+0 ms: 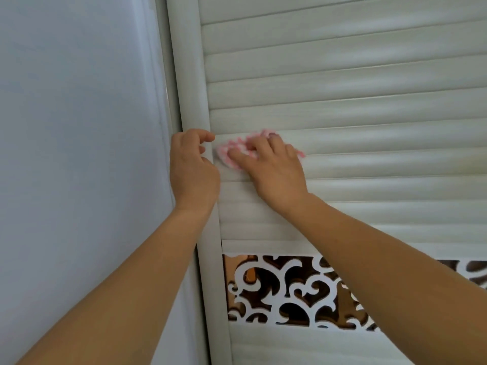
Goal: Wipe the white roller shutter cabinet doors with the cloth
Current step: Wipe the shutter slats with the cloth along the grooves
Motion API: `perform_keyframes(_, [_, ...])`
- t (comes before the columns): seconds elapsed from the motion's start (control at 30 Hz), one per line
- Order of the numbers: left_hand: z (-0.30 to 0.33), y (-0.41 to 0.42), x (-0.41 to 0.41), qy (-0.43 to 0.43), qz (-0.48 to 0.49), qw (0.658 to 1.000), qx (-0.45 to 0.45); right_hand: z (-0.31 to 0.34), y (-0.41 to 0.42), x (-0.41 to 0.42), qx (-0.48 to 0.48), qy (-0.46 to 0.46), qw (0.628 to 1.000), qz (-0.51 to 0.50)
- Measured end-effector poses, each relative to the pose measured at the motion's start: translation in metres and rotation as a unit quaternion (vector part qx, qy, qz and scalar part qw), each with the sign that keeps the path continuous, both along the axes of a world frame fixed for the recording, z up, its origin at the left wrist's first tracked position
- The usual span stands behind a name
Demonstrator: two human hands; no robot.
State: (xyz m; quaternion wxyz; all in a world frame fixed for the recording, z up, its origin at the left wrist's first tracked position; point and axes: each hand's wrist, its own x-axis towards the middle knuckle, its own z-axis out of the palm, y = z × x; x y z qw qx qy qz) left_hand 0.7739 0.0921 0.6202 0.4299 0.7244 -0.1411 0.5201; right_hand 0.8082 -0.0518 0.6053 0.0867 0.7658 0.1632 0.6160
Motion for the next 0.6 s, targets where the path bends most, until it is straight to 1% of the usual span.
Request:
perform_keyframes(0.07, [0.001, 0.003, 0.000, 0.000, -0.003, 1.000, 0.003, 0.020, 0.010, 0.002, 0.063, -0.006, 0.998, -0.004])
perform_keyframes(0.13, [0.002, 0.006, -0.001, 0.001, -0.003, 1.000, 0.010, 0.022, 0.020, 0.006, 0.071, -0.016, 0.997, -0.011])
perform_keyframes(0.23, [-0.001, 0.006, -0.003, 0.010, -0.015, 1.000, 0.021, -0.003, 0.027, 0.011, 0.030, -0.022, 0.999, -0.010])
perform_keyframes(0.4, [-0.011, -0.005, -0.001, 0.040, -0.033, 0.998, 0.024, -0.059, 0.024, 0.004, -0.005, 0.029, 1.000, 0.002])
perform_keyframes(0.53, [-0.020, -0.016, 0.004, 0.042, -0.036, 0.995, 0.087, -0.101, 0.004, -0.006, -0.085, 0.100, 0.991, -0.023])
perform_keyframes(0.6, [-0.023, -0.022, 0.004, 0.048, -0.031, 0.990, 0.132, -0.108, -0.009, -0.010, -0.107, 0.106, 0.988, -0.021])
